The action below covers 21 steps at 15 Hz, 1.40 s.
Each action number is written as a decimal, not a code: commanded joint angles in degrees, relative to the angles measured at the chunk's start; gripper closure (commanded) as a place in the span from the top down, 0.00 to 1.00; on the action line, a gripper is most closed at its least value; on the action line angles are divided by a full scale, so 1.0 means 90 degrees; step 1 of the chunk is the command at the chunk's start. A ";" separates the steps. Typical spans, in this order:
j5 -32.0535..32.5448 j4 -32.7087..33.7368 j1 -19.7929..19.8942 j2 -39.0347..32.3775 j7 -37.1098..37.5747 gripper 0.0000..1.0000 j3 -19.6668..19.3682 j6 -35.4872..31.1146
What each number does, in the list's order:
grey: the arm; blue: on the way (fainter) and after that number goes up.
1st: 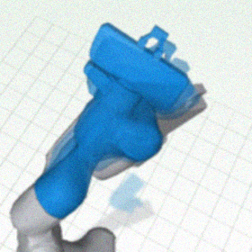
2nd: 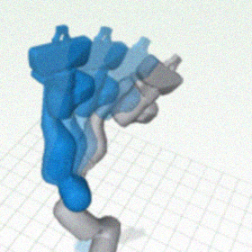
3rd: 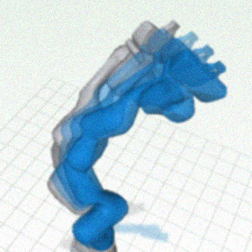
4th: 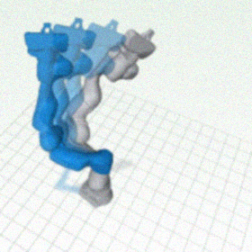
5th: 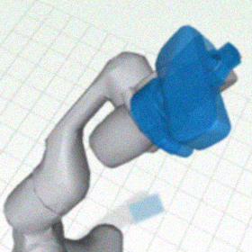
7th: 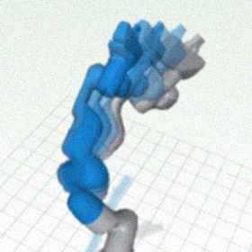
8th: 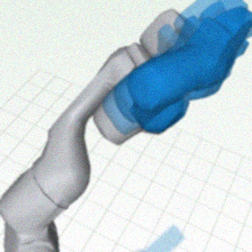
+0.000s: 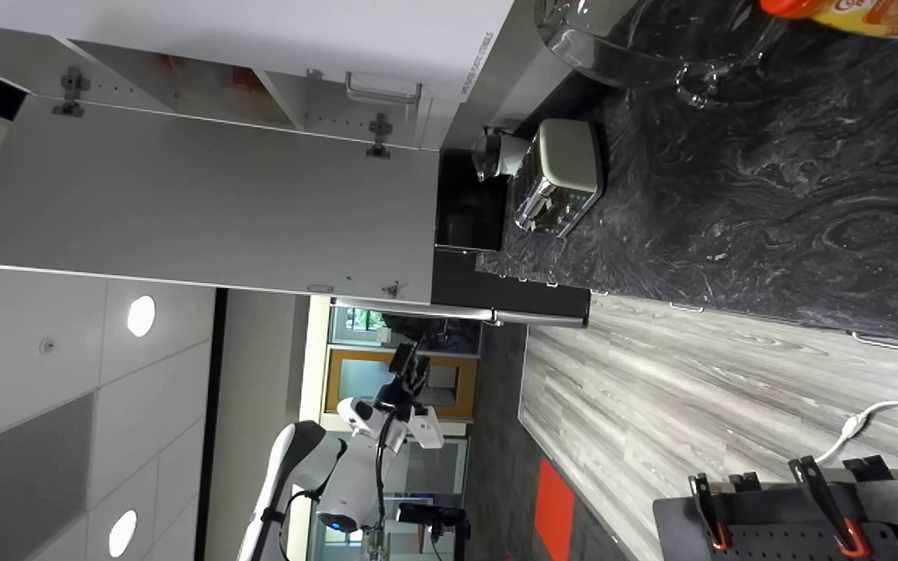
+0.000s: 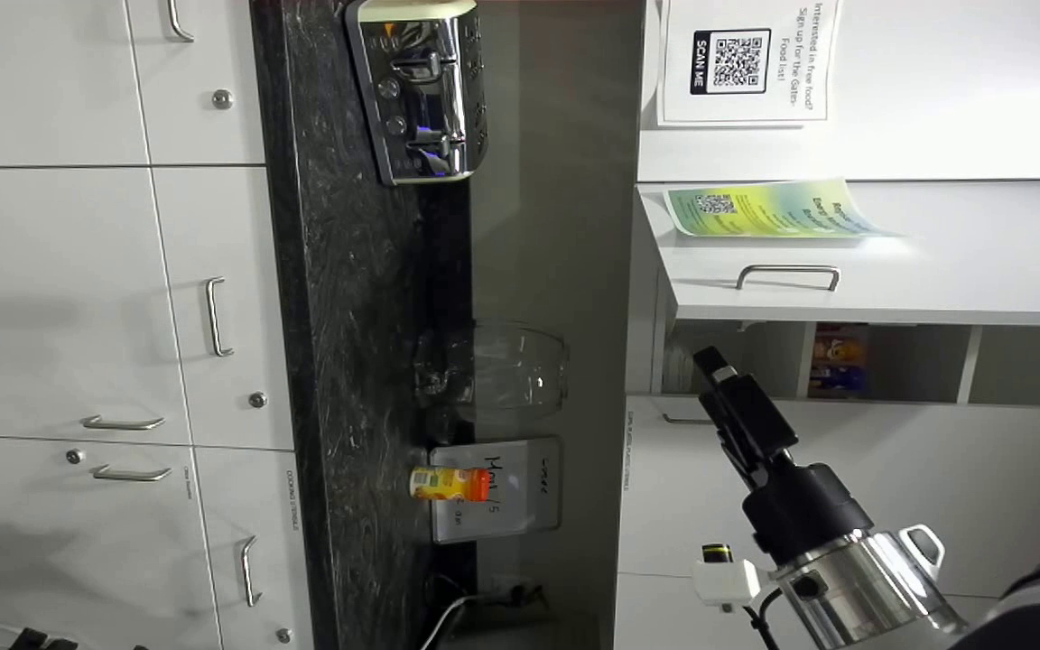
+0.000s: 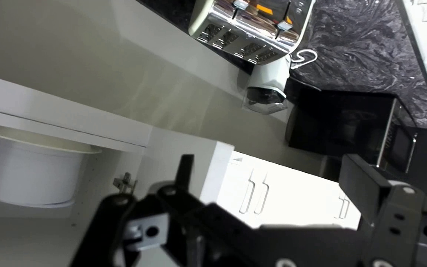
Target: Close the kitchen cabinet door
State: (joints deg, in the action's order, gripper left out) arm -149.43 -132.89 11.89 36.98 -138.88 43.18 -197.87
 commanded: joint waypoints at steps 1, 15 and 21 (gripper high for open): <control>0.0003 0.0189 -0.0334 0.0030 -0.0034 1.00 0.0003 0.0000; 0.0291 0.1637 0.1229 0.0217 -0.0032 1.00 0.1431 0.0008; 0.1235 0.1528 0.1699 0.0499 0.1026 1.00 0.1764 0.0262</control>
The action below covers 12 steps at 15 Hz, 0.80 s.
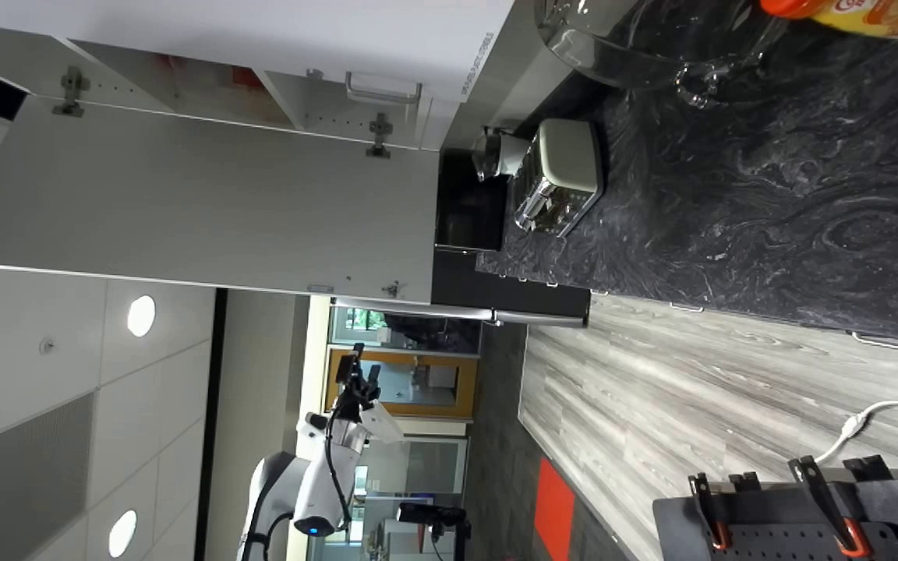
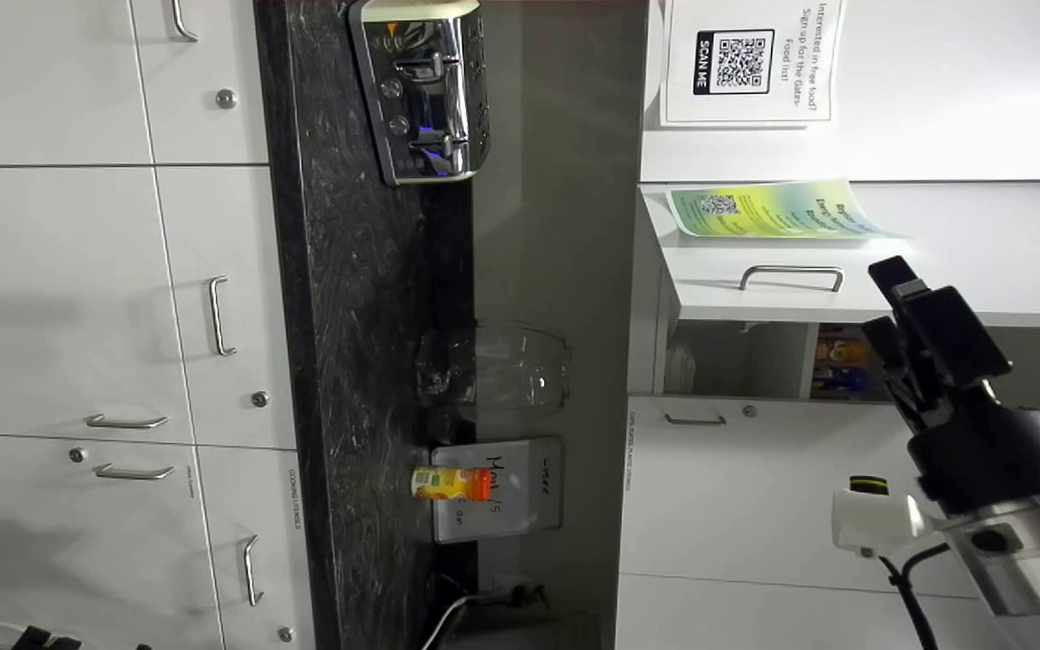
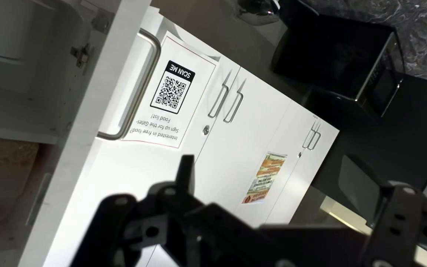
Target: Close the kitchen cabinet door
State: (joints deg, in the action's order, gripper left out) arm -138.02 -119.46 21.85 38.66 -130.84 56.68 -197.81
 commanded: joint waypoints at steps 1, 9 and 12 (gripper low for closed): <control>0.0183 -0.0002 0.0875 0.0499 0.0455 1.00 0.0432 0.0375; 0.1419 0.0056 0.1517 0.0083 0.1442 0.80 0.0778 0.0767; 0.1418 0.0086 0.1760 0.0038 0.1429 0.58 0.0798 0.1005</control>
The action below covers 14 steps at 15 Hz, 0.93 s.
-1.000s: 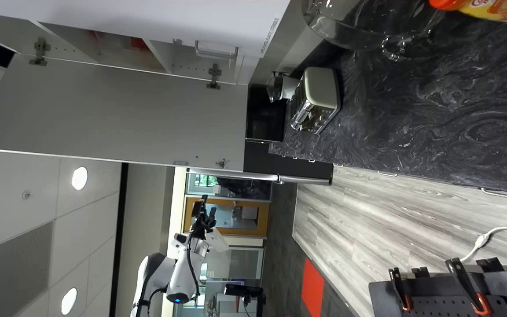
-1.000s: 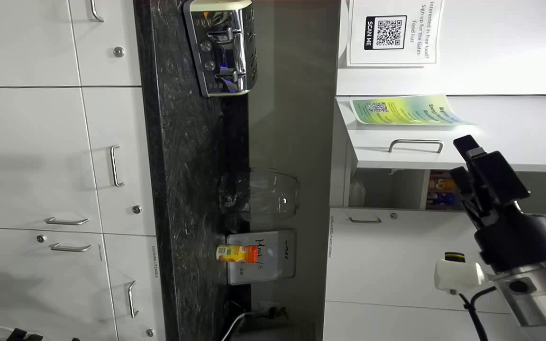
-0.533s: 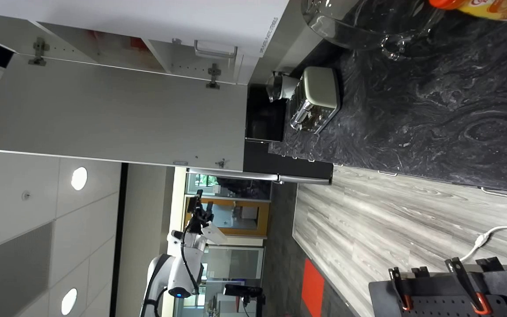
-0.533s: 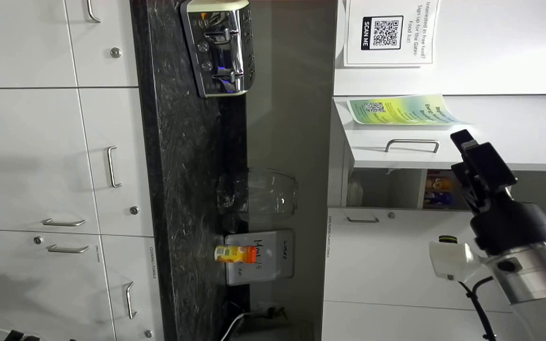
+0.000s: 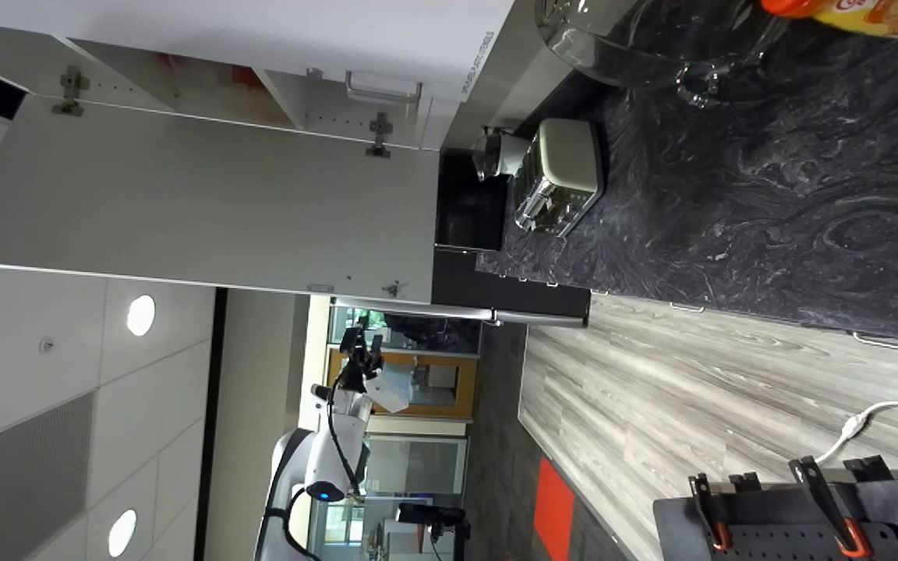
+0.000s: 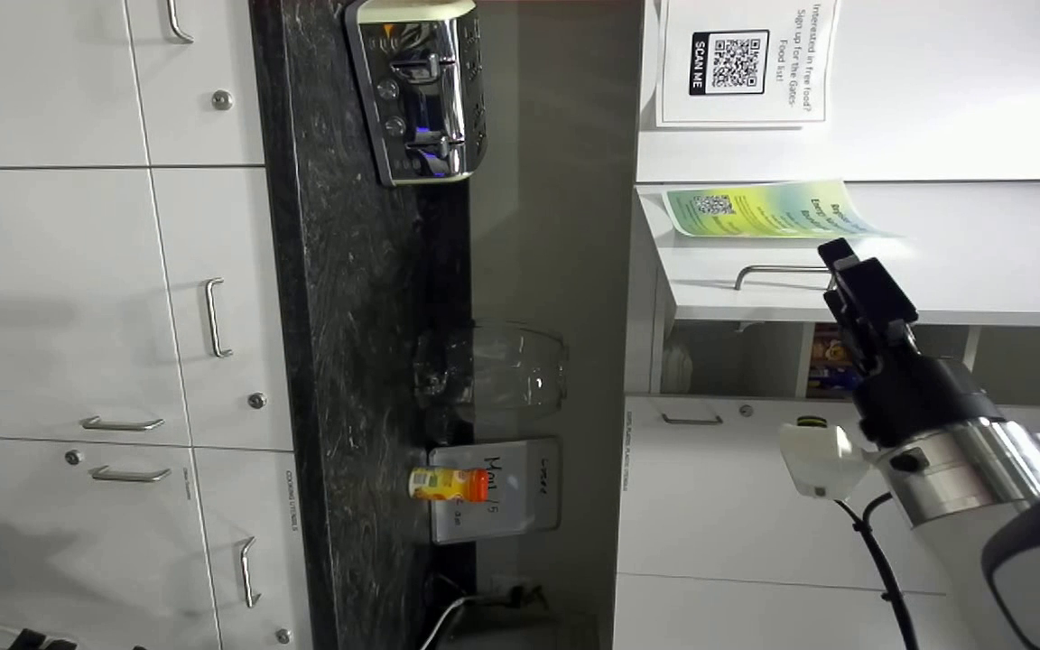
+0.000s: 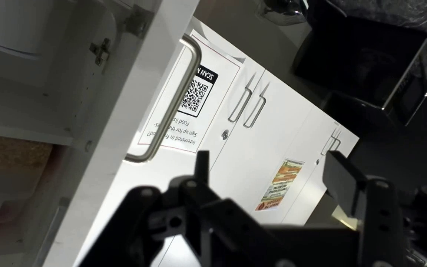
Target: Close the kitchen cabinet door
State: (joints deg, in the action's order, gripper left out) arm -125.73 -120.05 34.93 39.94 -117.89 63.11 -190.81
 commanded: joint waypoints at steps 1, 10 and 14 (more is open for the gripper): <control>0.0047 0.0163 0.0402 -0.0101 -0.0012 0.49 0.0098 0.0323; -0.0089 0.0323 0.1168 0.0166 0.0104 0.00 0.0437 0.0123; -0.0139 0.0311 0.1521 0.0410 0.0147 0.00 0.0537 0.0023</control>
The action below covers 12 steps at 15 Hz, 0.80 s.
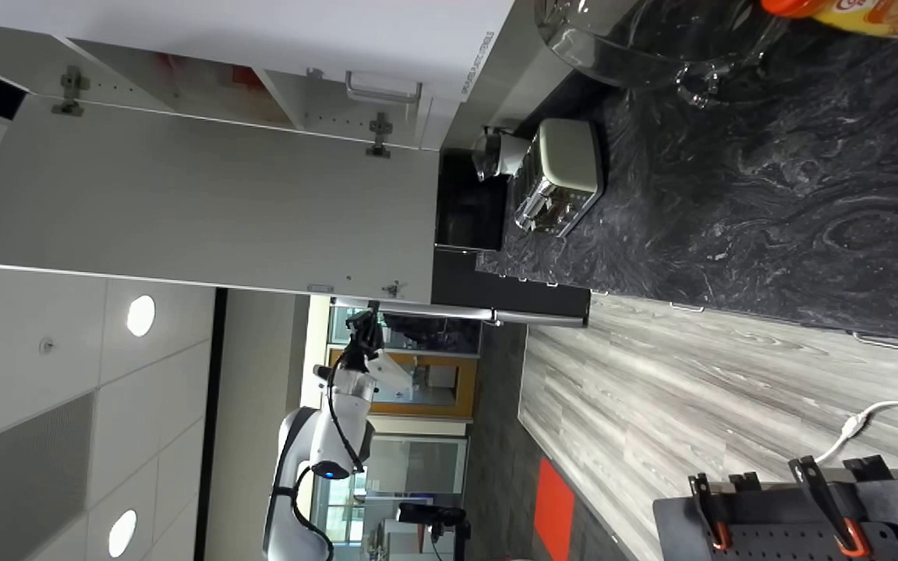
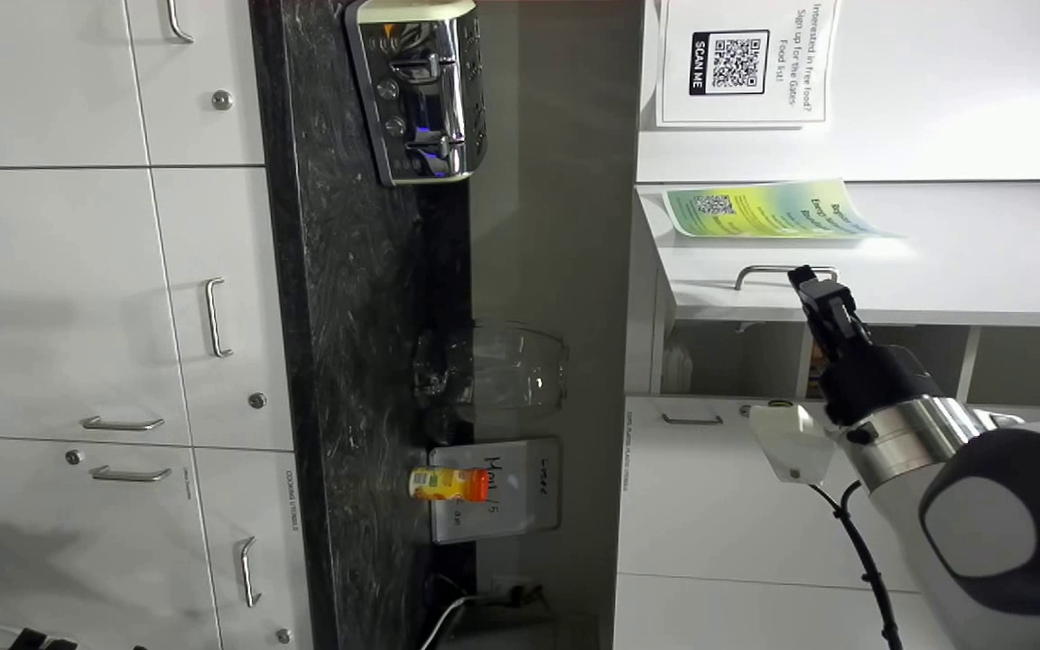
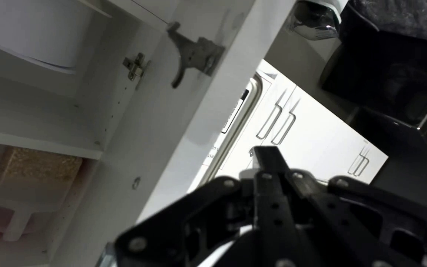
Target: Close the kitchen cabinet door
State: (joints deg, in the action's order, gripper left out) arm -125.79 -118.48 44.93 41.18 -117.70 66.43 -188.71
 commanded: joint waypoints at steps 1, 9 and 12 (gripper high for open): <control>-0.0149 0.0131 0.0513 0.0352 0.0137 0.00 0.0196 -0.0263; 0.2597 -0.0476 0.0592 0.0115 0.2945 0.00 0.0412 -0.1208; 0.2596 -0.0634 0.0908 0.0338 0.3073 0.00 0.0369 -0.1054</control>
State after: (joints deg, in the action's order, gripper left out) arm -101.69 -123.31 50.14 42.97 -90.27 69.84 -198.20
